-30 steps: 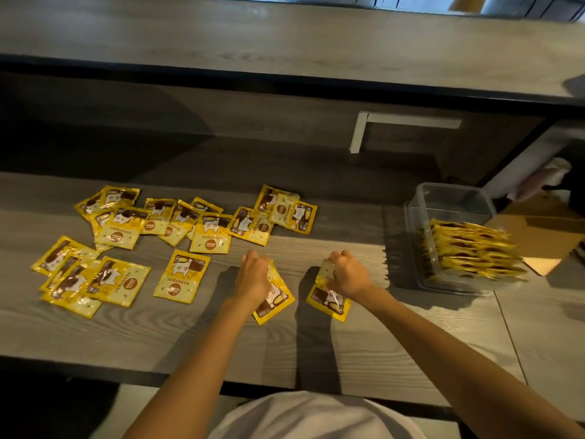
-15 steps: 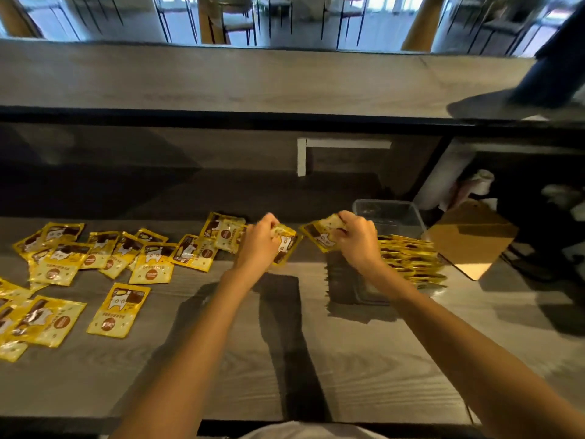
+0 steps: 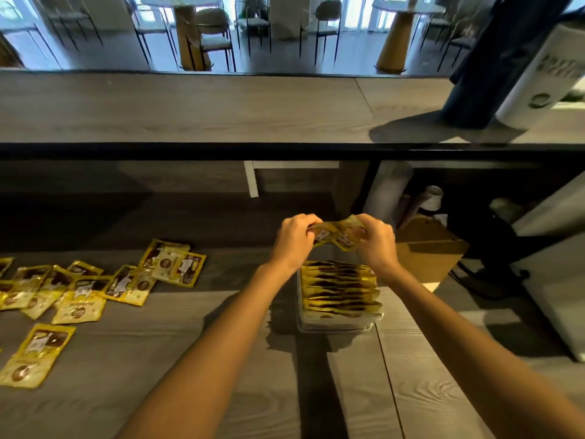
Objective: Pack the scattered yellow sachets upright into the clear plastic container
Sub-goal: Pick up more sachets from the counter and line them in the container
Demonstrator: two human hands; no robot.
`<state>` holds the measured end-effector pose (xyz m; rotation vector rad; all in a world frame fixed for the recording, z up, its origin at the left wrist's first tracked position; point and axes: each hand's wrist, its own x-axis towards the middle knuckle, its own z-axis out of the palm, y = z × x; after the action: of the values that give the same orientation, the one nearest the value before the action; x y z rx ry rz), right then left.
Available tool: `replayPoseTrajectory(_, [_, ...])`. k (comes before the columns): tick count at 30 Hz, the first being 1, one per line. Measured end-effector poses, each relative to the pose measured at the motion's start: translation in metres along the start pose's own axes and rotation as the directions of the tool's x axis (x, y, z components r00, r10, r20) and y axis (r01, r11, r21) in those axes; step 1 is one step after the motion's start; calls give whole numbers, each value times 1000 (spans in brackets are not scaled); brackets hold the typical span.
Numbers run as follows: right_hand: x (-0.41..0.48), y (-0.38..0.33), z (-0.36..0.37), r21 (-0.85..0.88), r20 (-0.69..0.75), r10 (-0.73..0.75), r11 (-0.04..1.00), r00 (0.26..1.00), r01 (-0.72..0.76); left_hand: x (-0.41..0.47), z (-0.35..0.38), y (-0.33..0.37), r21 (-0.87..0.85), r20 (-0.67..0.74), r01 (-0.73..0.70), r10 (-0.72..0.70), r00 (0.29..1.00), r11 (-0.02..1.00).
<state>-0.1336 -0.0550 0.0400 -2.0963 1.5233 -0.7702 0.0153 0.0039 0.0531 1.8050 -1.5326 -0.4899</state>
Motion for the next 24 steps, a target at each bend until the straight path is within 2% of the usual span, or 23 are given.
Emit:
replayPoseTrajectory(5, [3,24,2,-55,113,2,998,994,4,9,26,-3,133,253,-8,-27,967,991])
replayPoseTrajectory(8, [5,27,6,-105,213,-54,991,976,78,13,34,-8,232,373,-10,-79,924,973])
replayPoseTrajectory(12, [6,31,10,-87,326,-86,989,941,121,14,36,-14,204,482,67,-160,861,977])
replayPoseTrajectory(18, [7,40,16,-71,494,-31,995,869,76,15,29,-27,242,511,92,-207,834,966])
replayPoseTrajectory(24, [5,41,13,-53,519,4,998,855,27,17,26,-26,271,494,31,-166,853,962])
